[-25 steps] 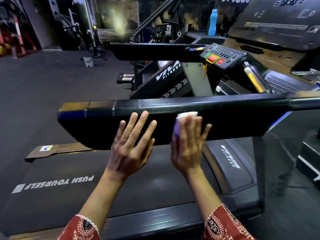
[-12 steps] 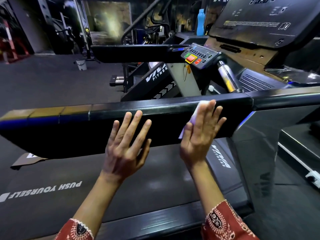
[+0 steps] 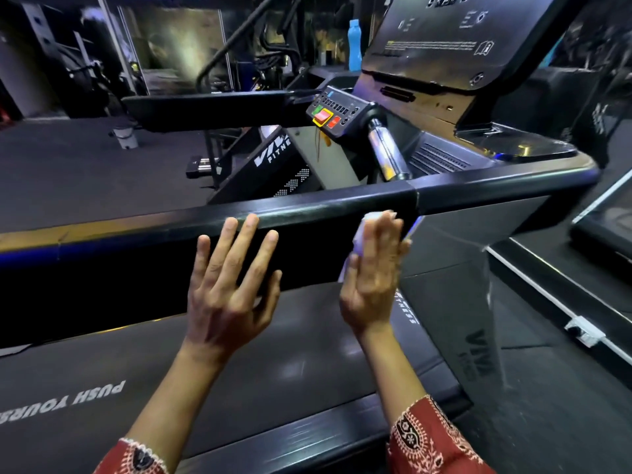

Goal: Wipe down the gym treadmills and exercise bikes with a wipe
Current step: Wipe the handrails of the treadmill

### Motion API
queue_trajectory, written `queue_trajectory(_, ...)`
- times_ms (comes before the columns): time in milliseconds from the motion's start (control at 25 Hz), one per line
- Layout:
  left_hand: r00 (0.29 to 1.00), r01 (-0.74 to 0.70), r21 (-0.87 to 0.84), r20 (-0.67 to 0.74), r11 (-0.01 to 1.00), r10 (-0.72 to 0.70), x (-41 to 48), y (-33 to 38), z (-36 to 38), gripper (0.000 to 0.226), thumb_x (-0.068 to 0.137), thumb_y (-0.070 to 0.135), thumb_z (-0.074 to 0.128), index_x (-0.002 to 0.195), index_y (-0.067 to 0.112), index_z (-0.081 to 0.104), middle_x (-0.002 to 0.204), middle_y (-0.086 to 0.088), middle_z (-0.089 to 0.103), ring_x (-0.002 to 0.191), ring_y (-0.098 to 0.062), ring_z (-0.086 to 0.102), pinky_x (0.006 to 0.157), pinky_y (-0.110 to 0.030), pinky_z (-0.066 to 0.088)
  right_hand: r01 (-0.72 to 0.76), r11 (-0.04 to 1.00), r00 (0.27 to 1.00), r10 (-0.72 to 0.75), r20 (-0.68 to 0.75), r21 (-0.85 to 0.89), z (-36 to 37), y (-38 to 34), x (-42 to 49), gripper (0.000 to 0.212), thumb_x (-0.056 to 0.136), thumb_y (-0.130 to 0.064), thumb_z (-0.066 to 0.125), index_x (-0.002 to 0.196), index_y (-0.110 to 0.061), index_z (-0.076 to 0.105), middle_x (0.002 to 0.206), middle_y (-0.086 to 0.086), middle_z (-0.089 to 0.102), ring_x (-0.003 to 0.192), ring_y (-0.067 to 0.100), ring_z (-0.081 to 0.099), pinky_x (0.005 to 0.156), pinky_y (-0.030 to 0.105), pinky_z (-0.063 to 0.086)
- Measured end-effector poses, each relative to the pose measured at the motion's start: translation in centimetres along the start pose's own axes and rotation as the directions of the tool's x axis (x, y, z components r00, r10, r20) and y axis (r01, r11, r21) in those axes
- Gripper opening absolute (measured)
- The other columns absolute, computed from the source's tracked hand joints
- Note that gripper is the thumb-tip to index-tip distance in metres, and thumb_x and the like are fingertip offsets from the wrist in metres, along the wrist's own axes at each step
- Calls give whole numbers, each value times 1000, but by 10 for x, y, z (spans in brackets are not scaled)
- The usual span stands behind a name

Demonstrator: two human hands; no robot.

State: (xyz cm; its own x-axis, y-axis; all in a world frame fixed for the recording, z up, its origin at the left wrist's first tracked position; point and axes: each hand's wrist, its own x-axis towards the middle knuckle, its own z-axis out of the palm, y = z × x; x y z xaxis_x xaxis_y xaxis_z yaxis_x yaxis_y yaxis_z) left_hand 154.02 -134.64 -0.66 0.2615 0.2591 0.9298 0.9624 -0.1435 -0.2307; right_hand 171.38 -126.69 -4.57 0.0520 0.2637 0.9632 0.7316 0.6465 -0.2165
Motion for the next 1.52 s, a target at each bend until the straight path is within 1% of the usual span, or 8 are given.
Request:
queue_trajectory(200,1000,15,8,1,1000,-15,16,11,3,46,87,22,61,130,7,56,135,-18,52,128,-31,45,115,-44,21,171,985,984,-169,56,-29,-4,-6,23,55,102,-19,32,153,-11,13,159,8,9,147,25,9,119,47,4)
queue_trajectory(360,1000,26,-7,-1,1000,-26,32,18,3,40,87,22,59,123,5,63,128,-18,59,120,-30,52,106,-47,34,-169,986,985,169,-25,-1,-11,-8,43,44,102,-19,30,139,4,42,147,24,37,142,36,24,118,49,8)
queue_trajectory(480,999,33,-35,25,999,-32,45,24,6,37,88,22,57,118,2,65,122,-18,63,115,-29,53,103,-47,37,164,986,982,-160,96,-38,-19,-4,46,42,102,-18,31,131,4,52,139,22,49,135,36,38,117,46,12)
queue_trajectory(640,996,54,-81,81,995,-47,60,34,7,37,88,24,55,115,2,67,116,-17,65,109,-30,57,101,-44,38,-179,975,984,178,-20,-134,-27,25,66,43,103,-20,28,129,1,56,136,19,53,132,35,41,117,49,11)
queue_trajectory(800,986,33,-143,169,989,-8,78,47,17,39,86,25,54,115,2,66,114,-17,65,101,-34,62,95,-44,42,204,971,969,-182,167,-124,-39,34,68,42,102,-19,32,125,2,59,130,19,57,125,35,50,114,51,21)
queue_trajectory(960,976,24,-204,217,979,21,93,59,26,40,83,26,55,112,1,67,109,-17,66,96,-34,62,88,-42,43,-77,976,991,98,90,-206,-45,58,87,41,100,-21,34,118,1,64,123,17,62,119,35,55,116,46,13)
queue_trajectory(1120,966,16,-258,253,966,51,107,67,36,42,81,29,51,107,1,68,105,-16,67,92,-32,63,83,-38,41,237,949,951,-184,248,-206,-52,70,94,46,104,-25,28,117,0,65,118,14,65,113,31,58,116,46,15)
queue_trajectory(1520,965,30,-342,256,939,62,137,120,62,38,80,30,51,99,2,68,97,-14,67,88,-31,63,78,-36,40,72,955,985,-23,170,-286,-81,137,97,45,104,-24,28,124,1,60,129,17,59,127,32,50,117,49,13)
